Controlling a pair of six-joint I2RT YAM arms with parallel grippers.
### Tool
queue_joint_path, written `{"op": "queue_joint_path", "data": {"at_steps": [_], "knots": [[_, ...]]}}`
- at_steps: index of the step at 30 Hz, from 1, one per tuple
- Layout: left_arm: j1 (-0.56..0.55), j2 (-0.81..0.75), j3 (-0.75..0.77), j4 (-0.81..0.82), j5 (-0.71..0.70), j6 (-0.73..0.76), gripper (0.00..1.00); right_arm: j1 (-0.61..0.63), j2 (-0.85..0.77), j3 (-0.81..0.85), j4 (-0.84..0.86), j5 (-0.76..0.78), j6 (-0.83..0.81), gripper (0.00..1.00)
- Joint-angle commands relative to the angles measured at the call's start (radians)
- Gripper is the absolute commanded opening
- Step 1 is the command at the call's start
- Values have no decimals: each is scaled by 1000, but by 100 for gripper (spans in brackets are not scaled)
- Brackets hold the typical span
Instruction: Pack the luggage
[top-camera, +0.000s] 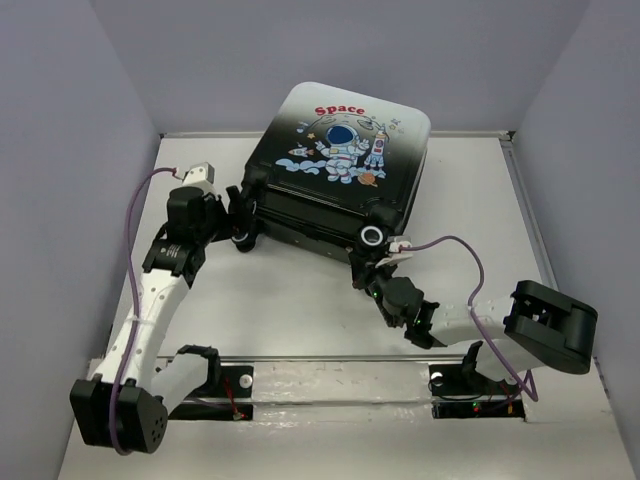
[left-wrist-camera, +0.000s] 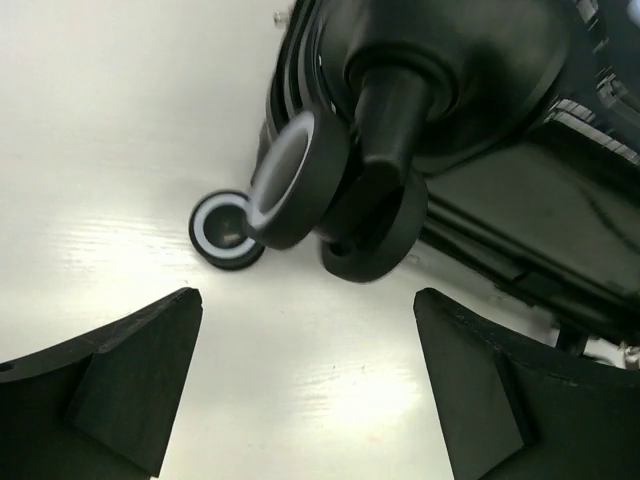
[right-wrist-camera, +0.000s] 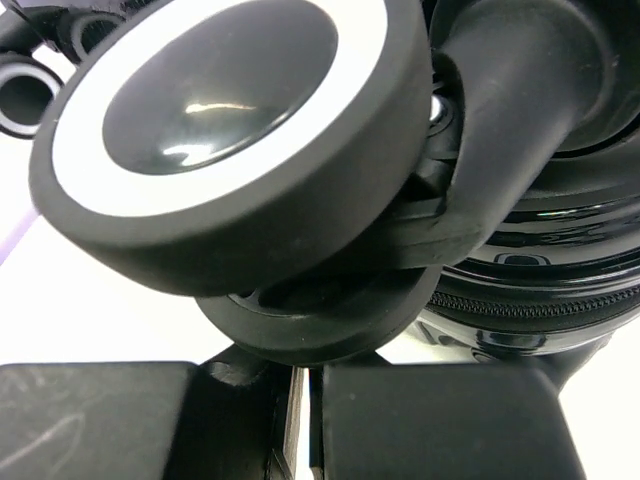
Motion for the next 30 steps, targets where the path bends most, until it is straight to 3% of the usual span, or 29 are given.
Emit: {"op": "queue_joint_path", "data": {"at_steps": [1, 17, 19, 21, 22, 25, 26, 30], "knots": [[4, 16, 28, 34, 131, 75, 99, 13, -25, 23, 92, -113, 7, 7], [4, 227, 111, 104, 148, 103, 96, -7, -7, 37, 89, -155, 21, 7], [4, 244, 129, 110, 152, 100, 86, -7, -9, 36, 88, -155, 24, 7], [4, 261, 143, 126, 175, 89, 66, -7, -9, 32, 88, -156, 26, 7], [4, 272, 149, 130, 186, 88, 46, -7, -9, 32, 86, -158, 27, 7], [4, 286, 166, 135, 208, 86, 22, -7, -4, 43, 74, -162, 24, 7], [4, 292, 167, 135, 220, 86, 7, -7, -1, 45, 66, -169, 24, 7], [-19, 281, 128, 153, 304, 60, 6, -7, 1, 63, 42, -192, 12, 7]]}}
